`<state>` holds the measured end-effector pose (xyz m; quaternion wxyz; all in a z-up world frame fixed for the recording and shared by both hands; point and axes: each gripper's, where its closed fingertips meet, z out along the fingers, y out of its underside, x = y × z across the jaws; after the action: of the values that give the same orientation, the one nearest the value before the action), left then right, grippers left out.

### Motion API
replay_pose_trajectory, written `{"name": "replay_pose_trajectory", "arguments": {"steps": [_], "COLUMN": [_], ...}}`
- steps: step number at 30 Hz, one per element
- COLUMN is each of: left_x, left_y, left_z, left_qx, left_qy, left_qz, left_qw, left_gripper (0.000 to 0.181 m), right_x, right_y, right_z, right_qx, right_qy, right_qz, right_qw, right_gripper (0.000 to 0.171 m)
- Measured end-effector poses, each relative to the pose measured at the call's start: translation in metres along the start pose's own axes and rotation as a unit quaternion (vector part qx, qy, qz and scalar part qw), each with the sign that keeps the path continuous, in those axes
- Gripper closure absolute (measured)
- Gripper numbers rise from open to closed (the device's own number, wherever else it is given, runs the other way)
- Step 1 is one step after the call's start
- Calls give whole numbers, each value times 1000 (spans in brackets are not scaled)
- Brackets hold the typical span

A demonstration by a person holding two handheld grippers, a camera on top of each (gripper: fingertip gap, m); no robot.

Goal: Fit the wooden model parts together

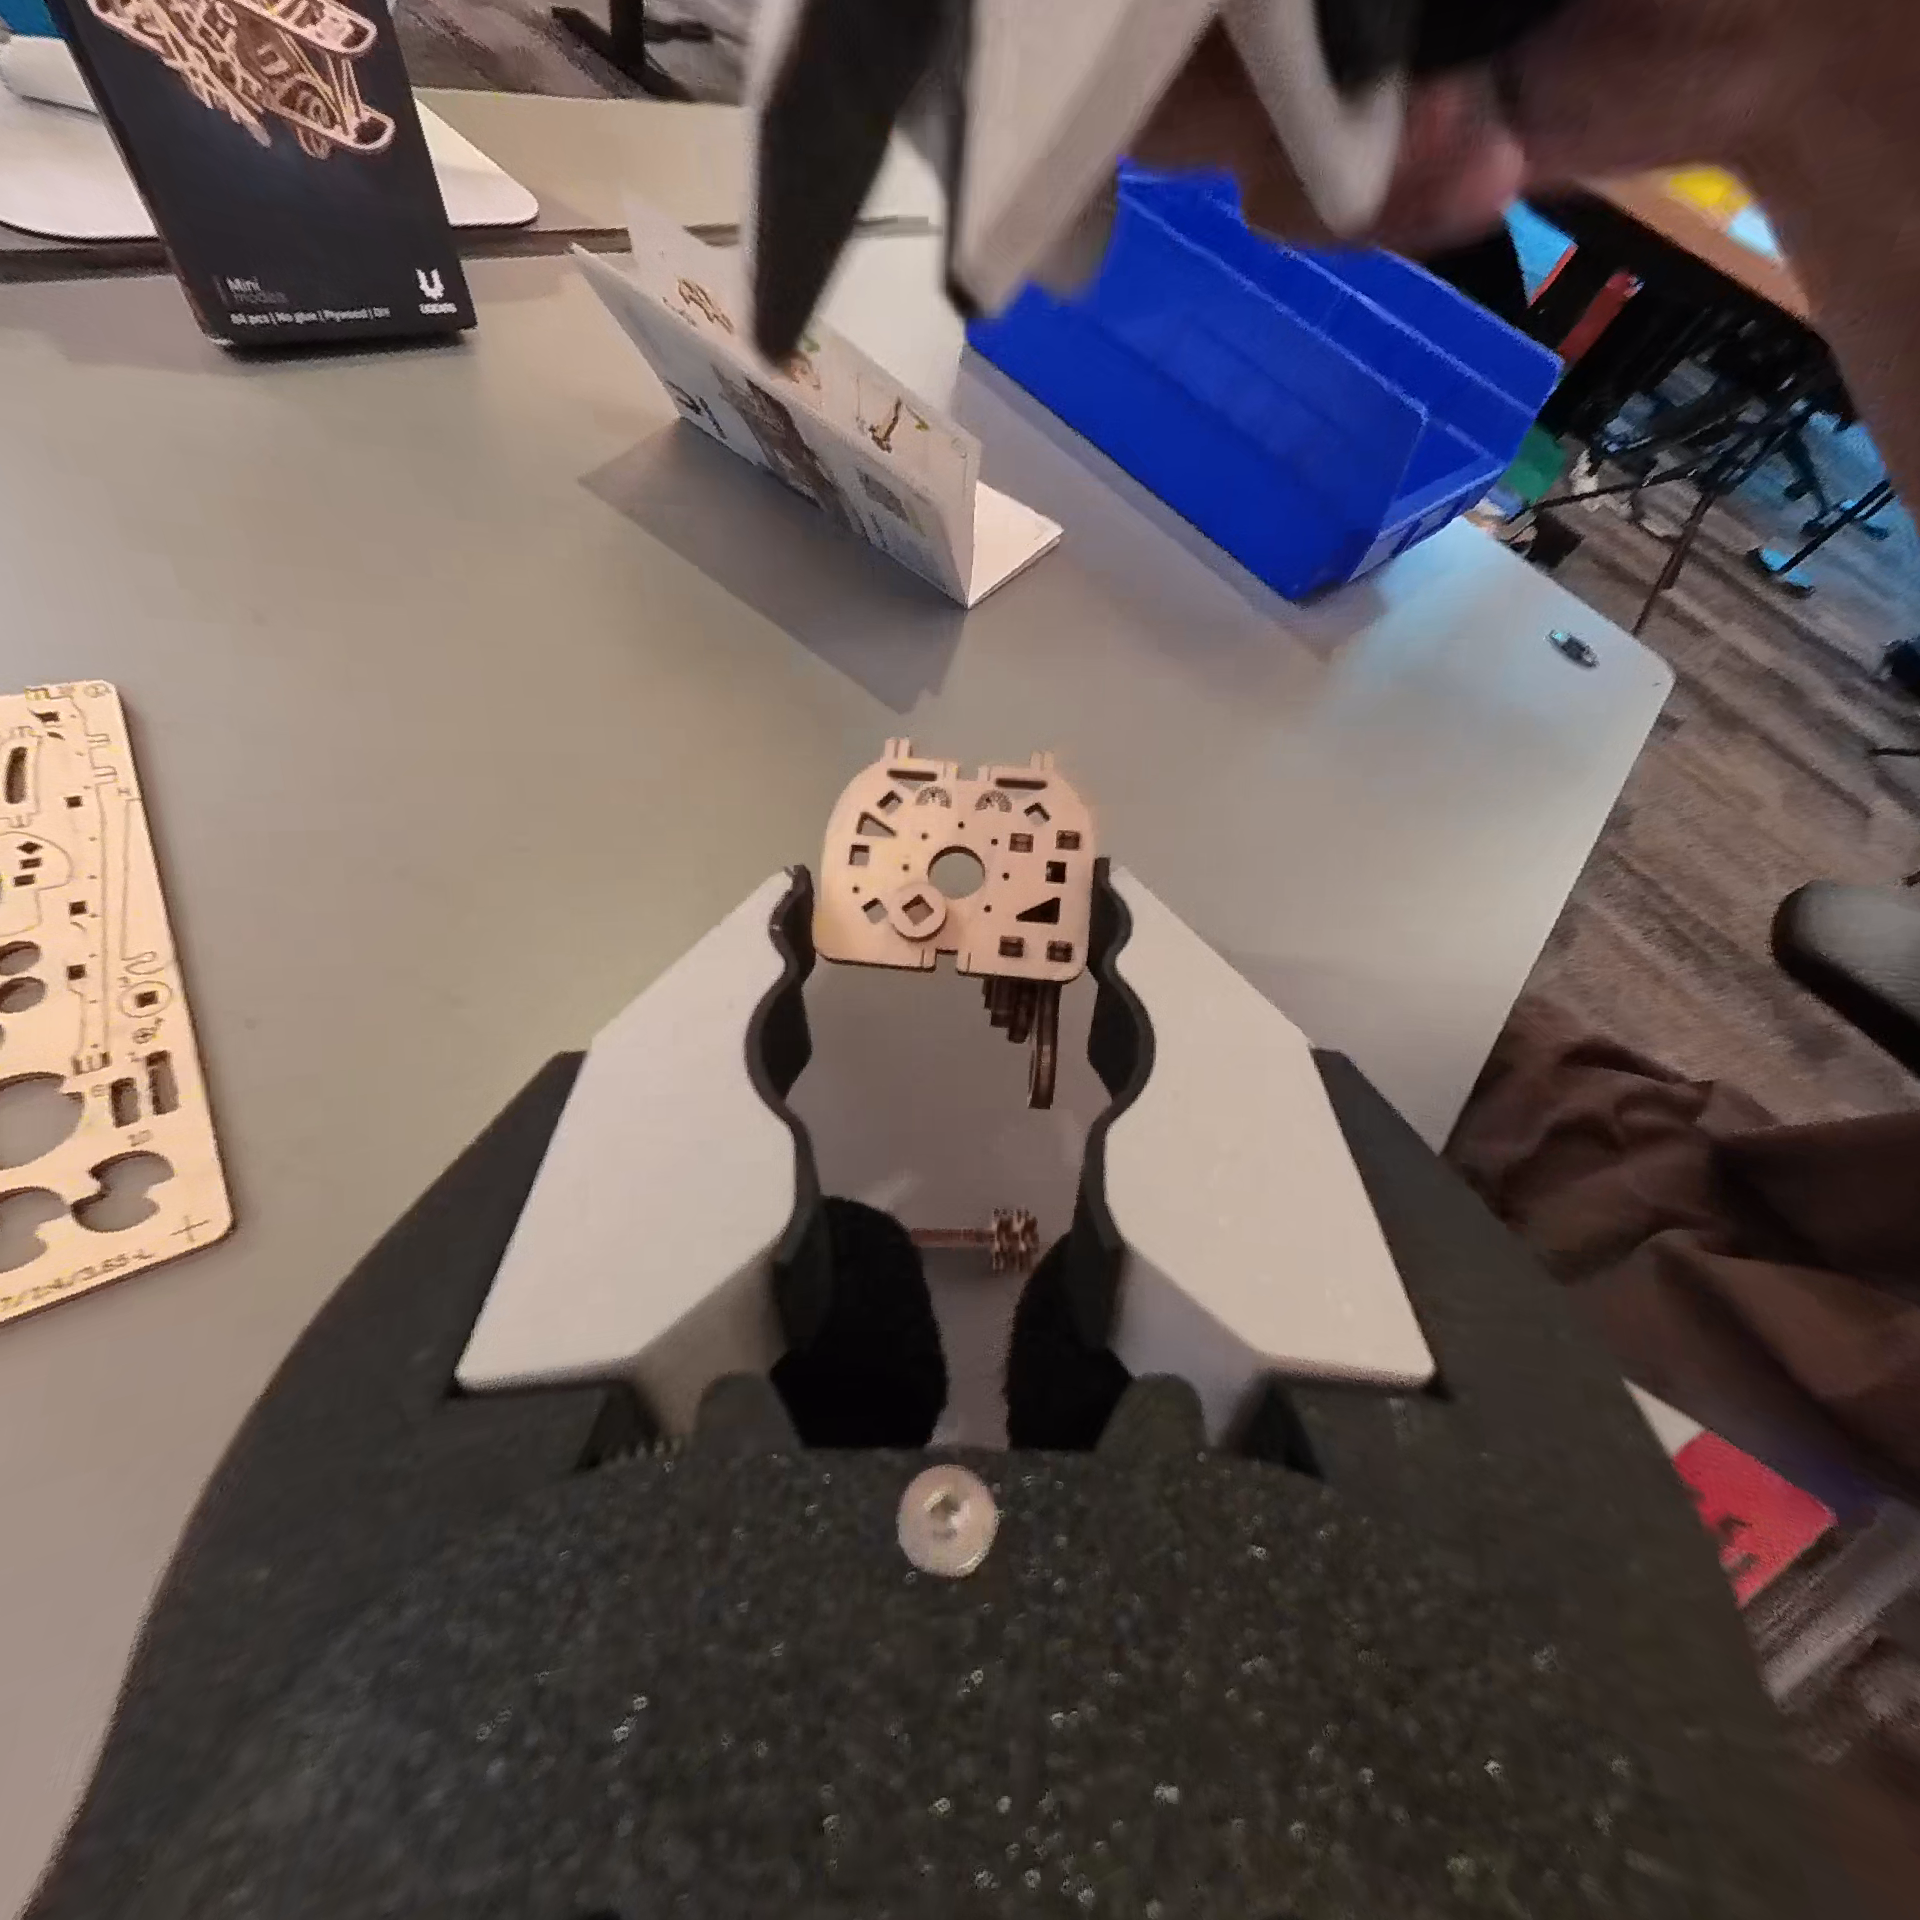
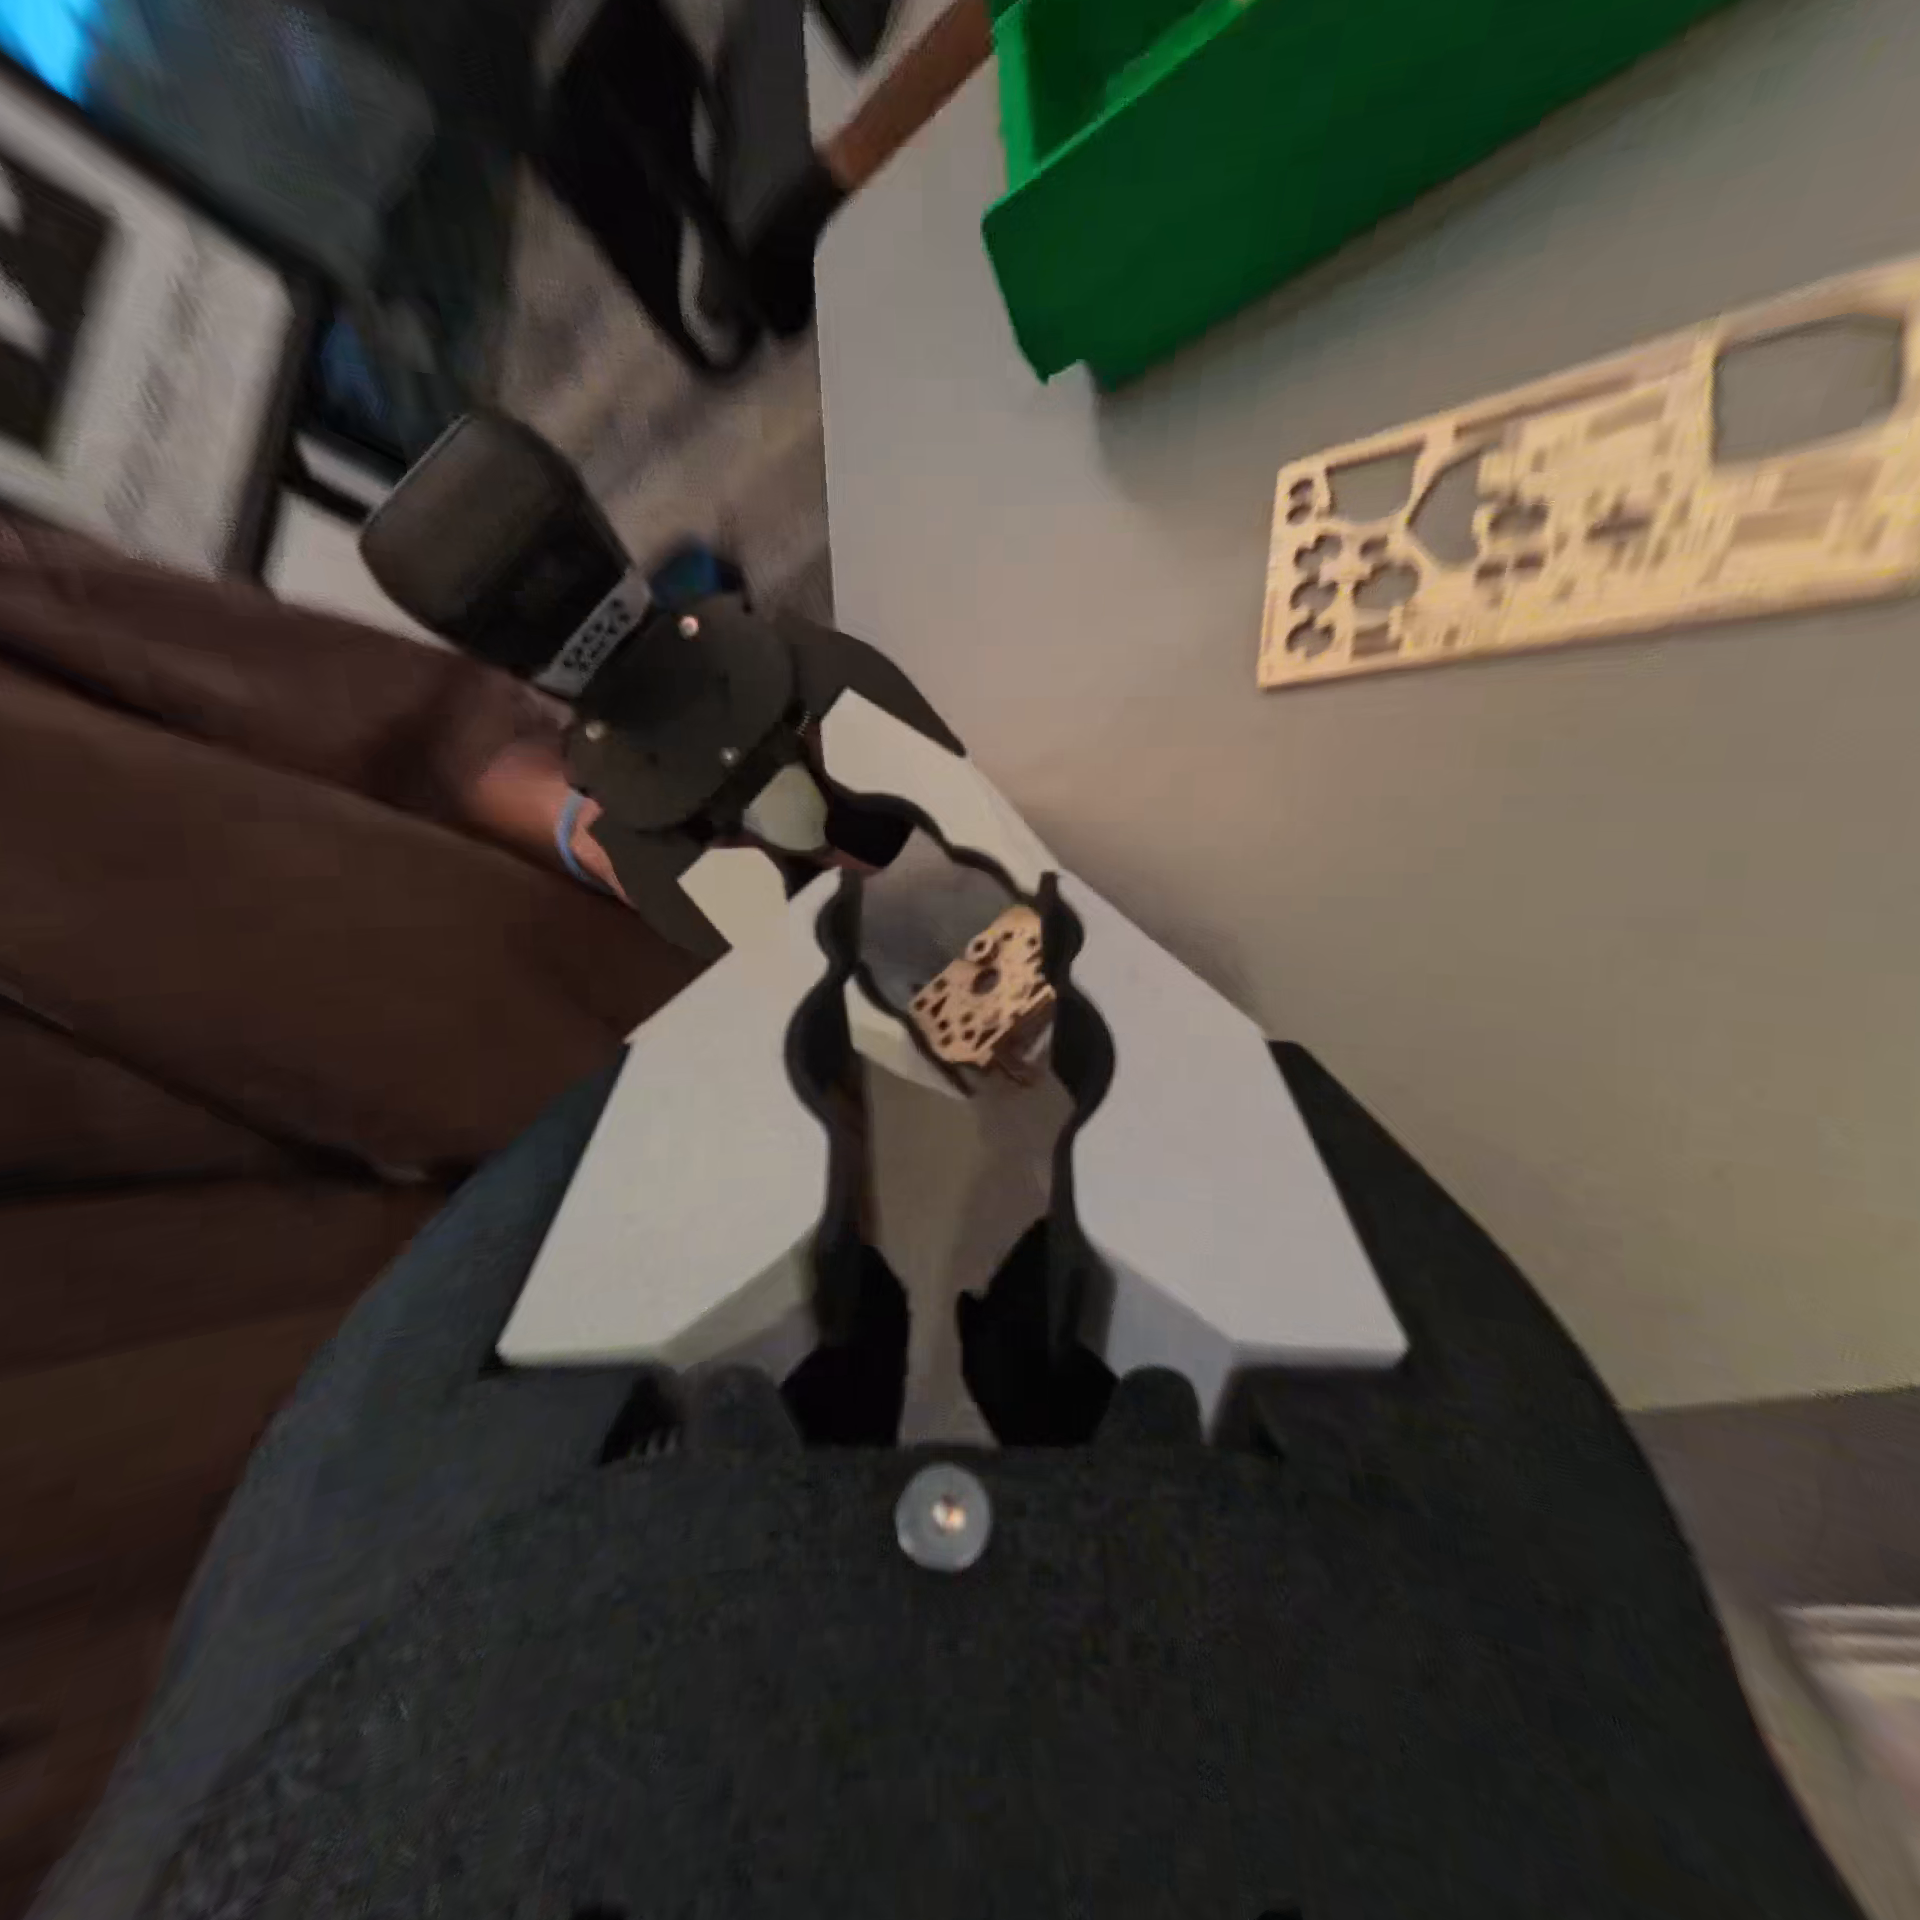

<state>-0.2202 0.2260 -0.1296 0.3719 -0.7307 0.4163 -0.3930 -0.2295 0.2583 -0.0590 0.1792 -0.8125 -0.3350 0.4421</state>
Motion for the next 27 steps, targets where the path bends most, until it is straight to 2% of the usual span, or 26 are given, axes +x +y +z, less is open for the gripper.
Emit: {"name": "replay_pose_trajectory", "arguments": {"steps": [2, 4, 6, 9, 12, 18, 27], "left_x": [-1, 0, 4, 15, 25, 32, 29], "left_y": [3, 6, 8, 13, 17, 16, 15], "left_z": [2, 4, 7, 12, 17, 21, 20], "left_qx": [-13, -26, -36, -52, -62, -63, -63], "left_qy": [-15, -25, -33, -32, -27, -22, -34], "left_qz": [29, 60, 99, 138, 165, 172, 184], "left_qw": [999, 998, 994, 988, 984, 983, 980], "left_gripper": [130, 130, 130, 130, 130, 130, 130], "right_x": [11, 10, 11, 12, 8, 13, 9], "right_y": [24, 40, 51, 62, 73, 89, 96], "right_z": [3, 9, 18, 29, 36, 32, 28], "right_qx": [66, 115, 130, 127, 110, 102, 96], "right_qy": [0, -21, -26, -17, -20, -10, -25], "right_qz": [101, 156, 187, 184, 176, 171, 181], "right_qw": [993, 981, 973, 975, 978, 980, 978], "right_gripper": [136, 132, 123, 120, 126, 143, 149]}}
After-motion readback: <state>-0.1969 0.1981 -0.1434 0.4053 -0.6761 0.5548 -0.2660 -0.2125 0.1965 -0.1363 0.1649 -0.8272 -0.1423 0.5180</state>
